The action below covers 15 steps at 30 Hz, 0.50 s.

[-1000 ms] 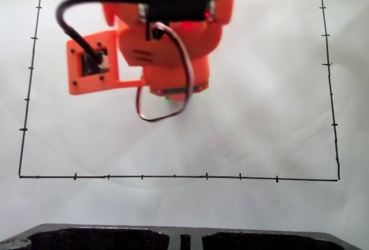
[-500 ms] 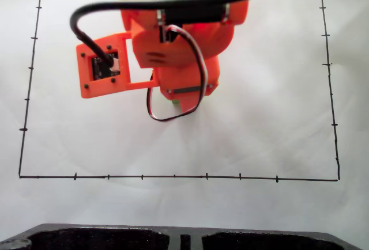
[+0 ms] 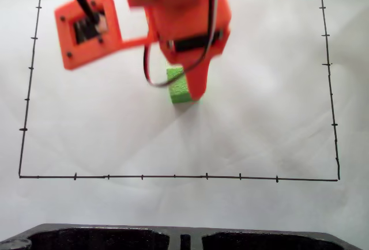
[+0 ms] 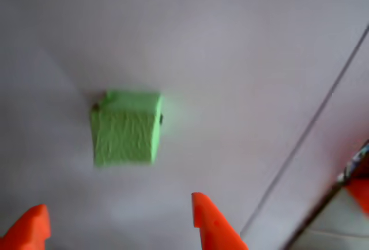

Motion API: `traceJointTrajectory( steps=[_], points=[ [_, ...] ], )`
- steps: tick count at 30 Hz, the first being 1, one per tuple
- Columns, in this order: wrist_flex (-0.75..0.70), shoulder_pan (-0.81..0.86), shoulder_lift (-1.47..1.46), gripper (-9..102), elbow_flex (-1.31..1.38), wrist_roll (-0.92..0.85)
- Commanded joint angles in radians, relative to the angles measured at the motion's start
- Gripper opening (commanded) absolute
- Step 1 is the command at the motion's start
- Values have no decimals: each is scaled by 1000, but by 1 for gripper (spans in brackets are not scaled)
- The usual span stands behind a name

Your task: Grasp the colored block, Place it on the black dot, and then return the arm to the default position.

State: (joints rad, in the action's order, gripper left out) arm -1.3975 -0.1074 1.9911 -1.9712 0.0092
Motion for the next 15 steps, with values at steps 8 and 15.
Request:
traceJointTrajectory(
  steps=[8,15],
  points=[
    [-97,49,405,20,-104,-187],
    [-104,121,601,0,-235,-173]
  ],
)
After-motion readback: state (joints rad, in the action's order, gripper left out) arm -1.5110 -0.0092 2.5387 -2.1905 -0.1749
